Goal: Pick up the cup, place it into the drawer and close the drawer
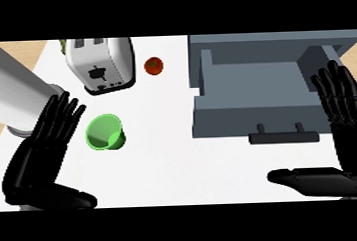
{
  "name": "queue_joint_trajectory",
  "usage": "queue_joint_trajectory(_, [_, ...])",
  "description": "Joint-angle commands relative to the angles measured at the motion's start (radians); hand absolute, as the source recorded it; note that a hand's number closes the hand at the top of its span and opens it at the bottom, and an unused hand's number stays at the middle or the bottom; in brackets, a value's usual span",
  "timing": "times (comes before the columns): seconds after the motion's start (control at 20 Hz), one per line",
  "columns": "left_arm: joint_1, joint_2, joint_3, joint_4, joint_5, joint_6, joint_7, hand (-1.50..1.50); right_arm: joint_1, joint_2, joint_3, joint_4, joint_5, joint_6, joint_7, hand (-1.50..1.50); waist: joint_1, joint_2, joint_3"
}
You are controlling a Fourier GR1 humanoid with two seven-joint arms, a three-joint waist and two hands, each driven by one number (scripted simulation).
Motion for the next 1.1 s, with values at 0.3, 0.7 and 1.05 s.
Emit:
queue_joint_trajectory(0.3, [-0.057, 0.046, 0.11, 0.357, -0.118, -0.032, -0.225, -1.5, 0.056, 0.0, -0.022, 0.018, 0.002, 0.045, -0.084, -1.5, -0.004, 0.0, 0.0])
queue_joint_trajectory(0.7, [-0.1, 0.064, 0.12, 0.693, -0.258, -0.015, -0.437, -1.5, -0.02, 0.005, -0.033, -0.001, -0.003, 0.028, 0.014, -1.5, -0.005, 0.001, -0.001])
queue_joint_trajectory(1.05, [-0.278, 0.069, 0.154, 1.056, -0.305, 0.015, -0.633, -1.5, -0.004, 0.024, -0.03, 0.036, 0.008, 0.044, -0.051, -1.5, -0.008, 0.002, -0.001])
